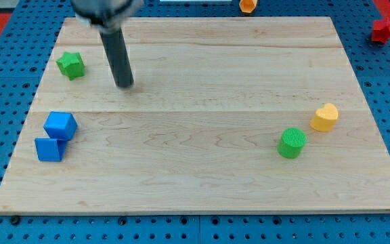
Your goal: Move the green star towards the top center of the board
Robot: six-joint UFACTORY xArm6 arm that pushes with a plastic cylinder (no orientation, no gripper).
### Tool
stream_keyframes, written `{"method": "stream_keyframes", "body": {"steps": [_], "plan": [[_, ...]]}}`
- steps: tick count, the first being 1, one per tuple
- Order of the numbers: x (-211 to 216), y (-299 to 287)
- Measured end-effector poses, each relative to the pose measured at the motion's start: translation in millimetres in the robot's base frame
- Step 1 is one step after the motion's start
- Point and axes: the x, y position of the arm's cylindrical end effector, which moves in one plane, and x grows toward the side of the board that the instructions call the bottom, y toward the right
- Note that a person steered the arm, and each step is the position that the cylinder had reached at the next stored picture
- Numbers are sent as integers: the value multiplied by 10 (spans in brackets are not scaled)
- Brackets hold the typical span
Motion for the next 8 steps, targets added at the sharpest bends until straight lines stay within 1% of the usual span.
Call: {"method": "stream_keyframes", "body": {"steps": [1, 2, 3, 4, 5, 6, 7, 8], "plan": [[-1100, 284], [123, 1717], [513, 2925], [-487, 2215], [104, 1015], [1565, 1095], [1814, 1852], [582, 1788]]}}
